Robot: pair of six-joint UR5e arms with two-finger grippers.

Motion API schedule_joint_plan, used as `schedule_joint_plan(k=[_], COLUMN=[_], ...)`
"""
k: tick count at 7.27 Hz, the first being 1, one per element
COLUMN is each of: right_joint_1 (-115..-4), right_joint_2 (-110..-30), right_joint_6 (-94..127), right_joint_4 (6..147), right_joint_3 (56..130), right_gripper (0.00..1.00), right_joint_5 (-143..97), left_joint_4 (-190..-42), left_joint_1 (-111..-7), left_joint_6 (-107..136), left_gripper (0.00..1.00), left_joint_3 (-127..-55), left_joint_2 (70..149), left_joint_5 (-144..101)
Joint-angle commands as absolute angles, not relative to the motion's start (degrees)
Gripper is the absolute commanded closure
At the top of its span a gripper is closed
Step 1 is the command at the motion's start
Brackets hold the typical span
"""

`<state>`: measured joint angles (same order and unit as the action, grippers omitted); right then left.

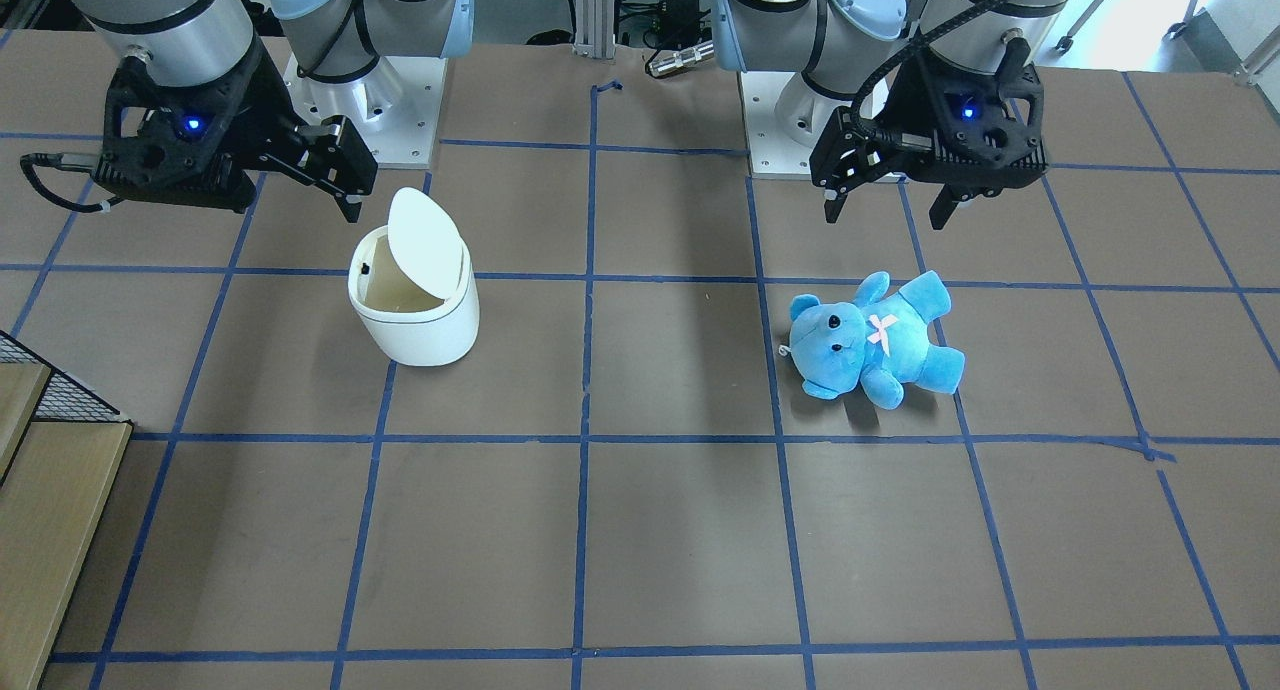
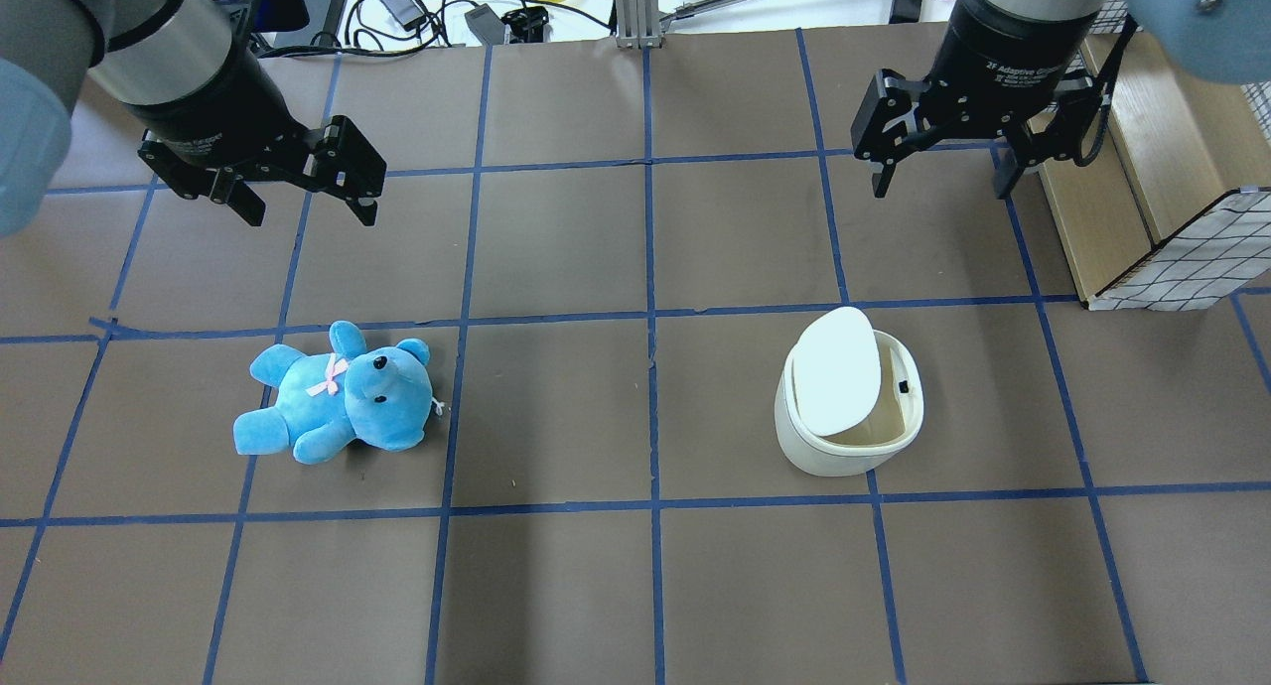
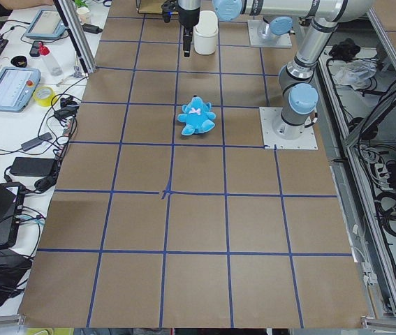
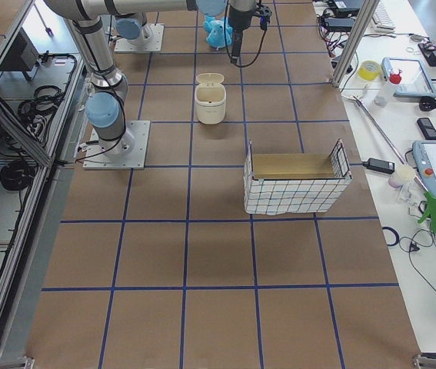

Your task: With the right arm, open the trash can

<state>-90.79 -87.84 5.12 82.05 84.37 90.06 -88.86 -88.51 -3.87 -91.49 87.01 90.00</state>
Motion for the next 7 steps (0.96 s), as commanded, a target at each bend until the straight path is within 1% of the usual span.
schedule_joint_plan(k=[1, 2, 4, 7], right_joint_1=[-90.79, -90.79, -90.79, -90.79], right_joint_2=[-89.29, -89.38, -89.47, -89.56], right_joint_6=[5.01, 4.57, 4.40, 4.39], right_joint_4=[83.31, 84.89, 90.94, 89.66], right_joint_3=[84.64, 84.73, 87.35, 87.36], right_gripper=[0.01, 0.01, 0.00, 0.00], right_joint_5=[90.70, 92.27, 92.28, 92.55], left_joint_4=[-88.86, -88.86, -88.86, -88.86], left_joint_1=[-88.51, -88.51, -88.51, -88.51], left_joint_6=[-3.87, -3.87, -3.87, -3.87], left_gripper=[0.00, 0.00, 0.00, 0.00], left_joint_3=[-91.49, -91.49, -91.49, -91.49], left_joint_2=[87.01, 87.01, 87.01, 87.01], left_joint_5=[90.00, 90.00, 90.00, 90.00])
